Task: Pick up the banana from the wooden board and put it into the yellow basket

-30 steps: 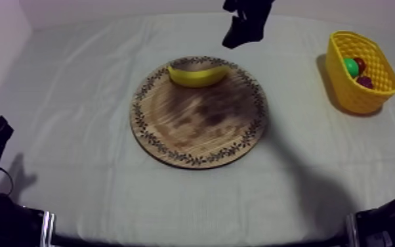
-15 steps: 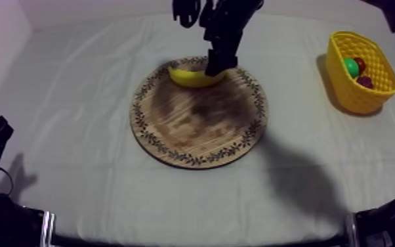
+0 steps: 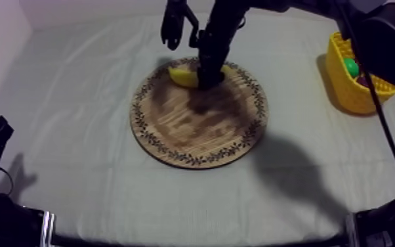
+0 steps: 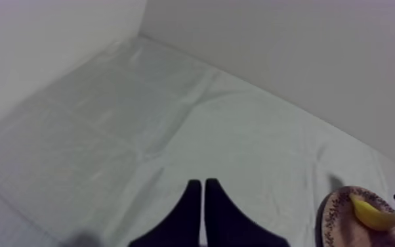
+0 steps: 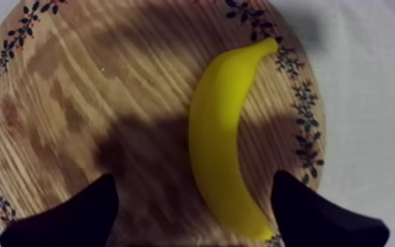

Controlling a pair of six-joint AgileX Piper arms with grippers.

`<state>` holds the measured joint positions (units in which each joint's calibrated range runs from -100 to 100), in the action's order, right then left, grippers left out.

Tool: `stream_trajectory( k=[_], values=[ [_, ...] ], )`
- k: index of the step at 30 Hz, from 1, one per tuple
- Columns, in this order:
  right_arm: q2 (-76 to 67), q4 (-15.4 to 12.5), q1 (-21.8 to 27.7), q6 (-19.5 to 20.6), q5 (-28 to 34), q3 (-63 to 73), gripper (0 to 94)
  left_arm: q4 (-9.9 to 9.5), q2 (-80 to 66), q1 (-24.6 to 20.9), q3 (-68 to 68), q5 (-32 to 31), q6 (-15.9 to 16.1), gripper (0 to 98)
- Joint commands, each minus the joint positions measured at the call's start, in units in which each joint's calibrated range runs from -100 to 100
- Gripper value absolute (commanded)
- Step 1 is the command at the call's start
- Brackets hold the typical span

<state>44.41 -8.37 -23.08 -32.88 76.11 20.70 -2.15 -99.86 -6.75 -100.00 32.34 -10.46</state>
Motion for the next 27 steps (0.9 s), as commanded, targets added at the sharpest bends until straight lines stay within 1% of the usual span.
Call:
stream_trajectory(
  k=[1, 8, 15, 19, 23, 27],
  values=[
    [1.5, 0.6, -0.2, 0.4, 0.3, 1.1, 76.0, 0.03, 0.0, 0.0, 0.0, 0.0, 0.0, 0.1],
    [5.5, 1.8, -0.7, 1.8, 0.8, 4.9, 74.0, 0.03, 0.0, 0.0, 0.0, 0.0, 0.0, 0.1],
    [8.5, 3.2, -0.8, 2.9, 2.3, 8.3, 69.4, 0.03, 0.0, 0.0, 0.0, 0.0, 0.0, 0.1],
    [9.6, 3.8, -0.8, 3.2, 2.4, 9.0, 63.7, 0.03, 0.0, 0.0, 0.0, 0.0, 0.0, 0.1],
    [10.5, 4.5, -1.2, 3.7, 2.8, 9.6, 54.9, 0.03, 0.0, 0.0, 0.0, 0.0, 0.0, 0.1],
    [10.8, 4.4, -1.3, 3.5, 2.9, 9.6, 48.8, 0.03, 0.0, 0.0, 0.0, 0.0, 0.0, 0.1]
  ],
)
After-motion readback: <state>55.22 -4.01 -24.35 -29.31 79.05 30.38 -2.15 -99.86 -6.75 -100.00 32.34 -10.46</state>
